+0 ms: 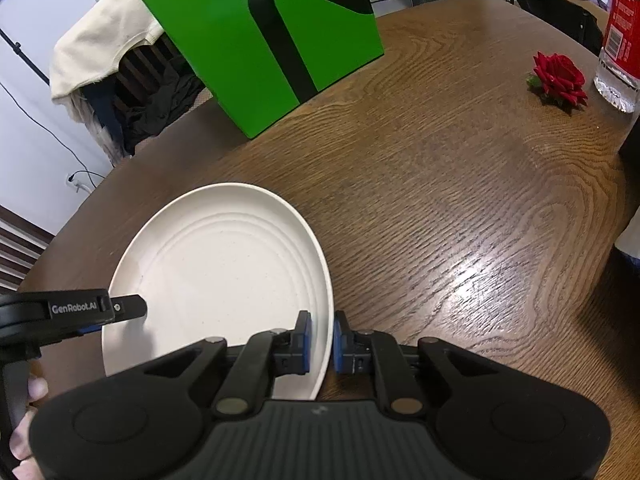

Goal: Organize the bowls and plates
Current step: 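Close the left tool on a plate rim while the right tool closes on another, then lift the left tool's plate while the right tool lifts its plate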

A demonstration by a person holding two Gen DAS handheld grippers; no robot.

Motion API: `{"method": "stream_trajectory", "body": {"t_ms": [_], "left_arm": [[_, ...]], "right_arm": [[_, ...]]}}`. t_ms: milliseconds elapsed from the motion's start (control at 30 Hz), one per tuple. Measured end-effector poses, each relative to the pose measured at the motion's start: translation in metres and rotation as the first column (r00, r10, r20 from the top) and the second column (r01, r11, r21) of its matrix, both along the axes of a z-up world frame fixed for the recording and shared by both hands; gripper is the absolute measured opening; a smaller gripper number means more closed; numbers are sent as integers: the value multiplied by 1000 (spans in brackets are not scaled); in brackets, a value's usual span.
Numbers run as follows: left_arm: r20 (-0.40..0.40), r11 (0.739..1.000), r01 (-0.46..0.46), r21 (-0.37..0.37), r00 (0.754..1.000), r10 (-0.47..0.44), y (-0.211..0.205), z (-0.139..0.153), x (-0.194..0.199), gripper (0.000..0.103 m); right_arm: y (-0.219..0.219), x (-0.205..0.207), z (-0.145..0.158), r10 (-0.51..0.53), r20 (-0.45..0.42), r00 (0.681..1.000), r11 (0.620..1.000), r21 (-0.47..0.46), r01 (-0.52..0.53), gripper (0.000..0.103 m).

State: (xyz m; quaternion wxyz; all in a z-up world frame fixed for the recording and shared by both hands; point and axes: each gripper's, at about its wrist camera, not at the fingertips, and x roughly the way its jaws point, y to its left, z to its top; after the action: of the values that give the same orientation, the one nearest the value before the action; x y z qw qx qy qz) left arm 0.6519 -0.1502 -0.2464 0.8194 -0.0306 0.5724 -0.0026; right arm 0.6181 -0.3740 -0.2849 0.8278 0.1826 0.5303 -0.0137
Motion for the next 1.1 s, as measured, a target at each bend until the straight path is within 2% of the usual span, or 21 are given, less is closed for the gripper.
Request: {"method": "stream_trajectory", "body": {"t_ms": [467,1100], "left_arm": [[35,1000,11,18,999,-11,-7,12,-6,23],[113,999,43,11,993,-44,-25,54,-23,23]], "right_arm": [[-4,-4,6,-15,12,1000,1000,0,15,10],[-25,-22,41,-42,81,996,999,4,42,11]]}}
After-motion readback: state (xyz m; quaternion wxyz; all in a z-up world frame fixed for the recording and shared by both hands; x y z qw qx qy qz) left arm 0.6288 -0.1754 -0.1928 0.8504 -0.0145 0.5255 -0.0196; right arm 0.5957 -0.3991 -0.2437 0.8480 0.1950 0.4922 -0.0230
